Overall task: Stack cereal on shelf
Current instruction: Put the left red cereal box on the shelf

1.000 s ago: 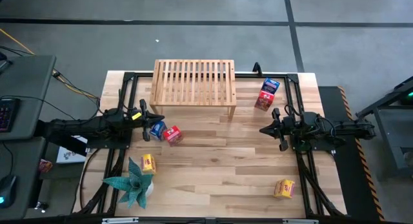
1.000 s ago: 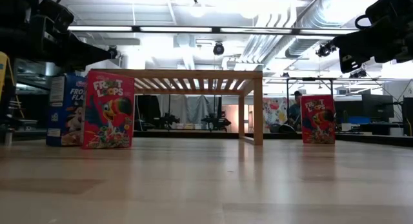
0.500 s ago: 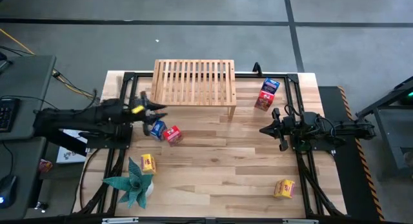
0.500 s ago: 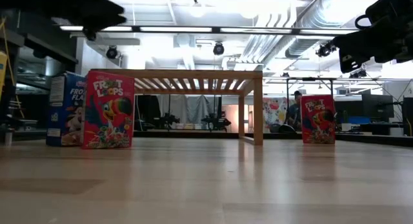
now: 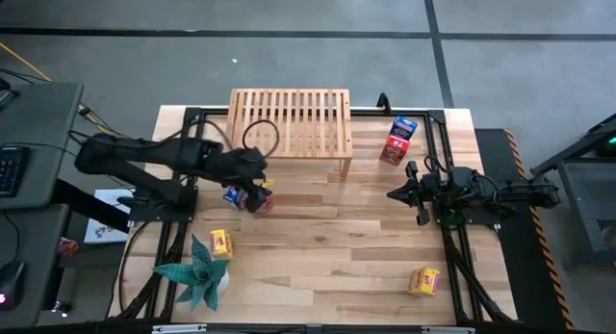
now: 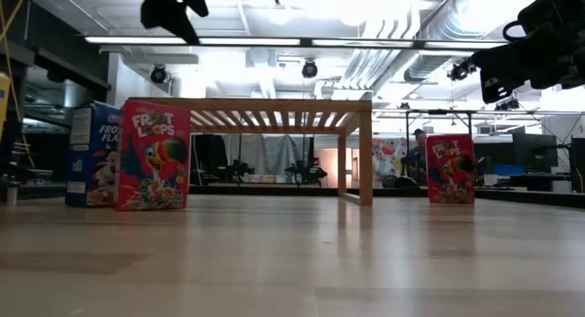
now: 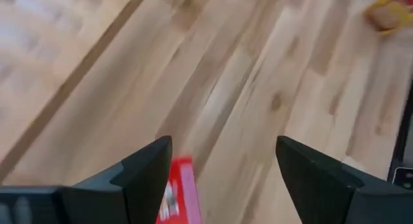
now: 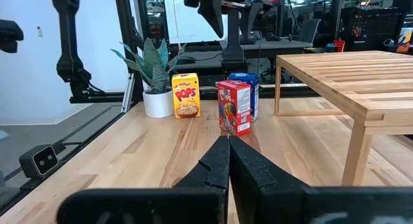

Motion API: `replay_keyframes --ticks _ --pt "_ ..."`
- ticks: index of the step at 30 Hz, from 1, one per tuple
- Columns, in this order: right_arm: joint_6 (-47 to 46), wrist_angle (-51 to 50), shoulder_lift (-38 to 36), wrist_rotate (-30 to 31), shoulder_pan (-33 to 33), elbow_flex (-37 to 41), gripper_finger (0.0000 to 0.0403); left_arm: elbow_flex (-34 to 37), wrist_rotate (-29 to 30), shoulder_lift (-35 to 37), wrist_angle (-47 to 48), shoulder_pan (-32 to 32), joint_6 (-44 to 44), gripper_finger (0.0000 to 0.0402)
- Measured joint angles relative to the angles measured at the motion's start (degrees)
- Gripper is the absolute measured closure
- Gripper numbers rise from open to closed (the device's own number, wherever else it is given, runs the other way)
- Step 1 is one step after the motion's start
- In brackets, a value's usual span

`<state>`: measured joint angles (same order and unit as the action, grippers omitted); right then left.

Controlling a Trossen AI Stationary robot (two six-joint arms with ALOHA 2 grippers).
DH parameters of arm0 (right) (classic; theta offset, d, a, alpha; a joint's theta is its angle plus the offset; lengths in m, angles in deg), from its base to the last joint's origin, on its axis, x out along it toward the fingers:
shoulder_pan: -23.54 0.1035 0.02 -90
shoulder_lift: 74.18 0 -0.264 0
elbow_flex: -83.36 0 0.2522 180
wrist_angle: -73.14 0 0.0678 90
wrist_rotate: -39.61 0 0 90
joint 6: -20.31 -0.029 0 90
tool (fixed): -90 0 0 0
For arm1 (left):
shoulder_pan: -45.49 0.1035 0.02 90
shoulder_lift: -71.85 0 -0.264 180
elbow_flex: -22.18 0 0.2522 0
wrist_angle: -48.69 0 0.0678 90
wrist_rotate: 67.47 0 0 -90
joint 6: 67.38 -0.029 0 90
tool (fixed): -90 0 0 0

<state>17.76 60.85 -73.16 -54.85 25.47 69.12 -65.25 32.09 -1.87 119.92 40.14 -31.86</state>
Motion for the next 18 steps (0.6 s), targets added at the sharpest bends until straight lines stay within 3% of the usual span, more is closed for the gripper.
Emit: replay_keyframes --ticks 3,7,12,18 --pt "0.0 0.0 0.0 0.0 0.0 0.0 0.0403 -4.7 -0.2 -4.3 7.9 0.0 5.5 0.0135" --pt "0.0 0.0 0.0 0.0 0.0 0.0 0.0403 -5.4 -2.5 -8.7 9.1 -0.3 6.8 0.0135" --pt "0.0 0.0 0.0 0.0 0.0 0.0 0.0403 -5.4 -3.5 -14.3 10.5 -0.4 0.4 0.0135" --pt "0.0 0.0 0.0 0.0 0.0 0.0 0.0403 -5.3 -0.5 -16.5 11.8 -0.2 -3.1 0.0135"
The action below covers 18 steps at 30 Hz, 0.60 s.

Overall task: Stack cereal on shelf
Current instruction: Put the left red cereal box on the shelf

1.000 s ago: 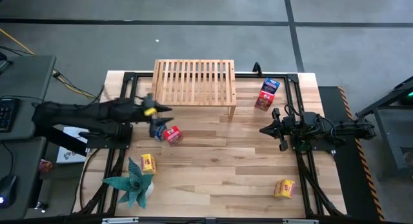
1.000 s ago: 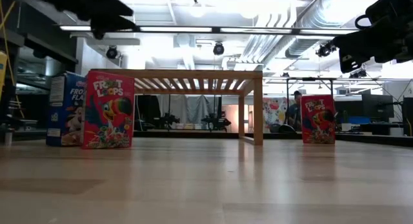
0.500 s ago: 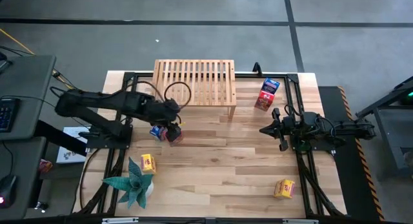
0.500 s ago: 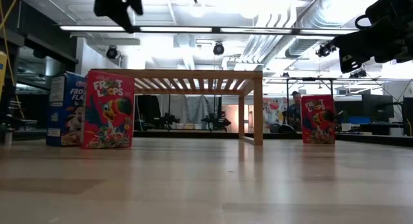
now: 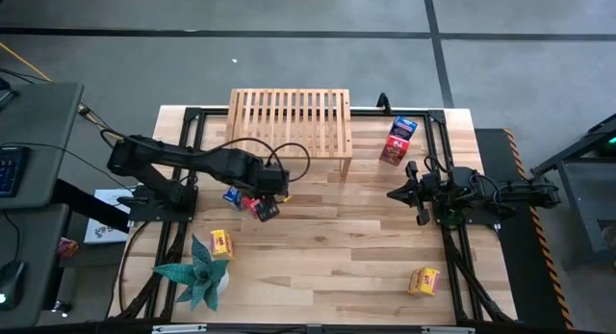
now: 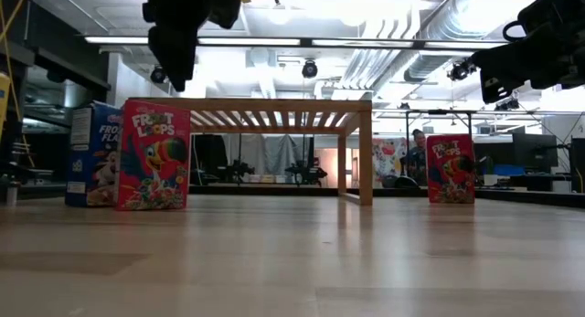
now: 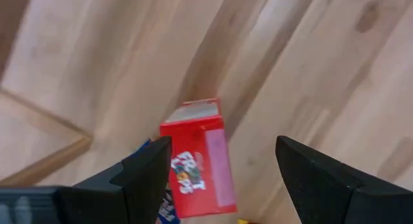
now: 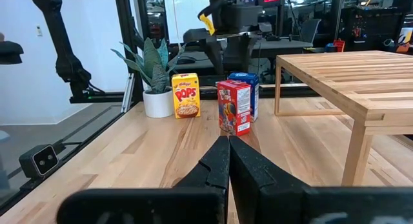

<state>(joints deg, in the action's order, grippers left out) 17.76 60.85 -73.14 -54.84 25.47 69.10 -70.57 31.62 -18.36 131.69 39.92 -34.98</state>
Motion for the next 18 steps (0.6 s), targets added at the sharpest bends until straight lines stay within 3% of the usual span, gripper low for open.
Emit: replay_keyframes --ticks 18 --pt "0.0 0.0 0.2 0.0 0.0 0.0 0.0403 11.7 -3.9 5.0 -7.3 3.8 1.2 0.0135"
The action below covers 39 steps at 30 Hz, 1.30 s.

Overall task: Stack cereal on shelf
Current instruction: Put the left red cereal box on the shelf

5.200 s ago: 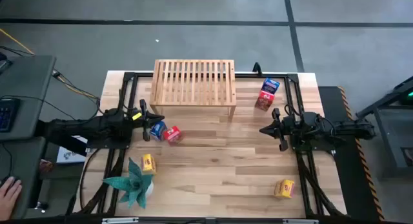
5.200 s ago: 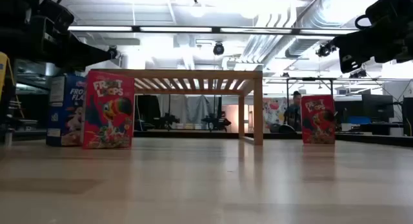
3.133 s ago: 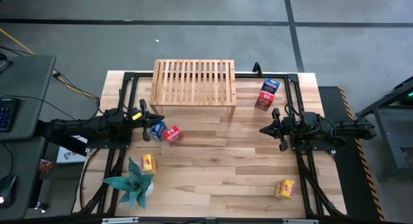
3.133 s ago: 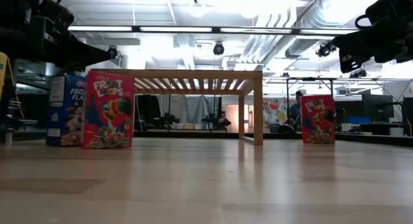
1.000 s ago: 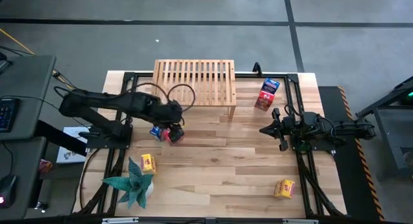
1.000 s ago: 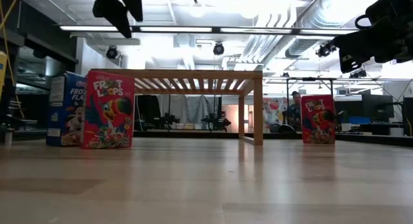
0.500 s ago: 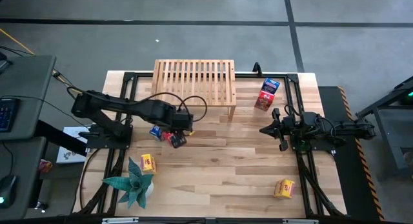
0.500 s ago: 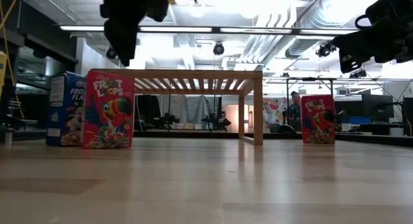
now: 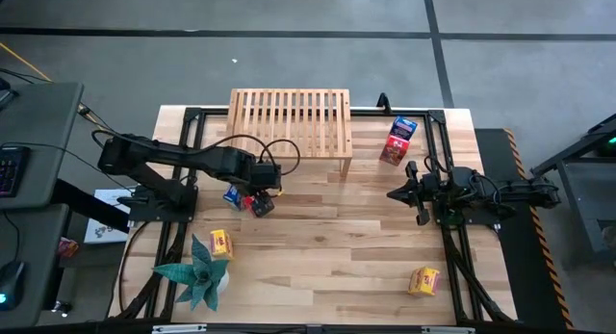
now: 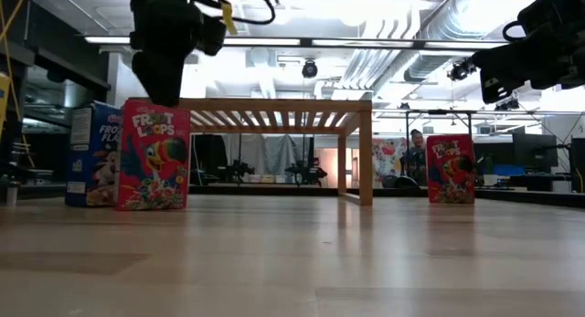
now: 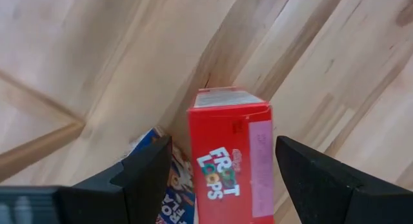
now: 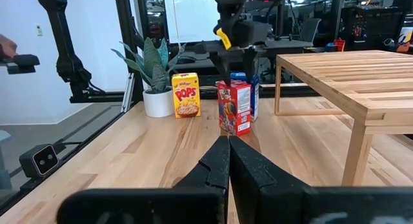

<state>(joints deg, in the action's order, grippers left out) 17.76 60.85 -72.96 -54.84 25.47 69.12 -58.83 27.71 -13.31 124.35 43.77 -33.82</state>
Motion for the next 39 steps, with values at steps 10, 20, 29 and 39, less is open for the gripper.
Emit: replay_keyframes --ticks 10,20,29,39 --pt "0.0 0.0 0.0 0.0 0.0 0.0 0.0403 3.5 -2.0 0.0 -3.1 0.0 0.0 0.0135" --pt "0.0 0.0 0.0 0.0 0.0 0.0 0.0403 7.0 -4.9 0.0 -7.0 0.0 1.0 0.0135" --pt "0.0 0.0 0.0 0.0 0.0 0.0 0.0403 7.0 -4.6 0.0 -6.9 -0.3 2.3 0.017" --pt "0.0 0.0 0.0 0.0 0.0 0.0 0.0403 5.9 -5.6 0.0 -6.7 -0.3 2.2 0.0234"
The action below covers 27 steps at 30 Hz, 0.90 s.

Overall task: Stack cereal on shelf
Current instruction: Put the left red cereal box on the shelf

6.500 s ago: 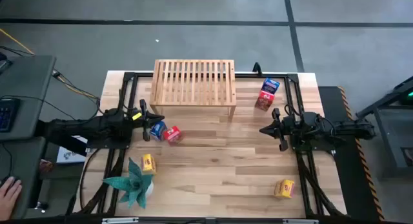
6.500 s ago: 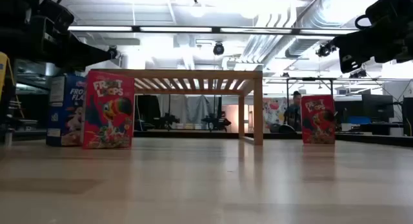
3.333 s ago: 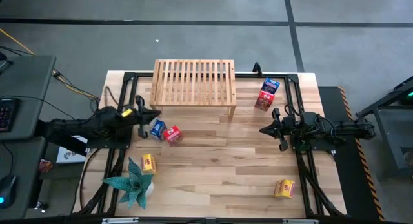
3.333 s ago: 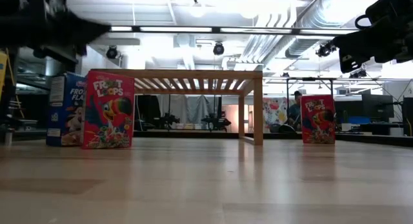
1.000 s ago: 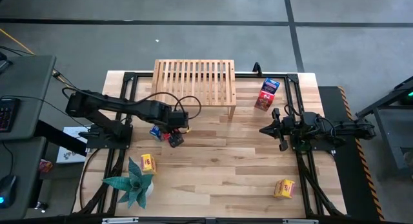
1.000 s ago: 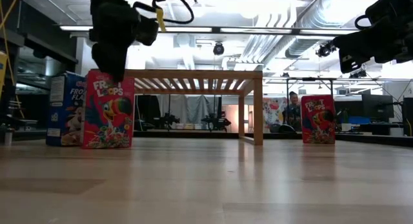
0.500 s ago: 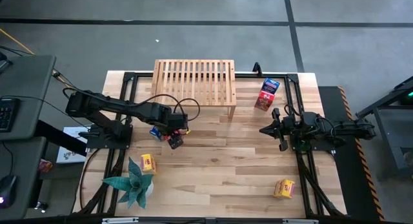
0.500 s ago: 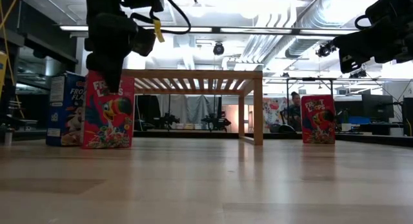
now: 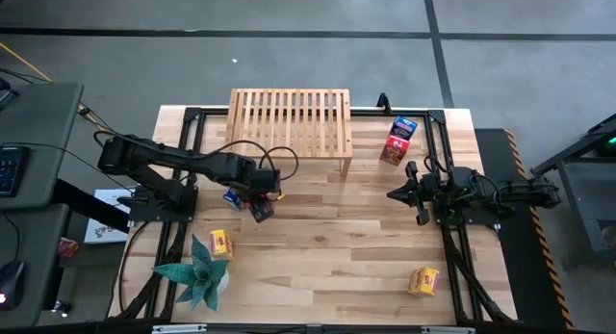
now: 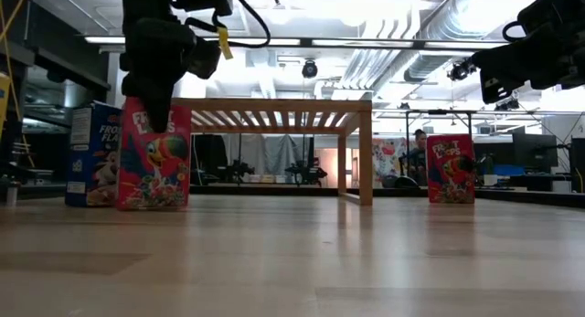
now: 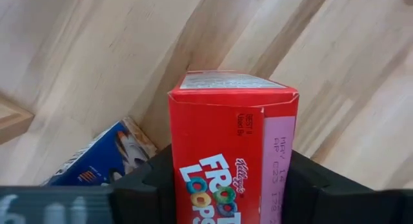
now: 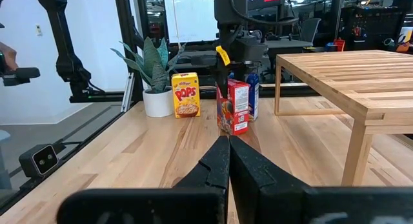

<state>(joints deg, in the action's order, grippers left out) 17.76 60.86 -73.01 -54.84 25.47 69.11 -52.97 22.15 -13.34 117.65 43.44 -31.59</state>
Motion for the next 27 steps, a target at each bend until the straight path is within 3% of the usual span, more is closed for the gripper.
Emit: replay_keyframes --ticks 7,10,12,17,22,27 --pt "0.0 0.0 0.0 0.0 0.0 0.0 0.0403 -12.2 -7.8 0.0 -0.1 -1.5 -2.0 0.0235" --pt "0.0 0.0 0.0 0.0 0.0 0.0 0.0403 -21.0 -7.2 0.0 1.1 -3.2 -4.9 0.0236" --pt "0.0 0.0 0.0 0.0 0.0 0.0 0.0403 -27.9 -2.7 0.0 3.2 -3.9 -7.7 0.0236" --pt "0.0 0.0 0.0 0.0 0.0 0.0 0.0403 -42.8 18.1 0.1 12.8 -1.9 -11.9 0.0236" --pt "0.0 0.0 0.0 0.0 0.0 0.0 0.0403 -48.8 20.4 0.1 23.1 10.5 -10.4 0.0236" --pt "0.0 0.0 0.0 0.0 0.0 0.0 0.0403 -48.3 26.9 -1.4 31.7 25.1 -18.9 0.0236"
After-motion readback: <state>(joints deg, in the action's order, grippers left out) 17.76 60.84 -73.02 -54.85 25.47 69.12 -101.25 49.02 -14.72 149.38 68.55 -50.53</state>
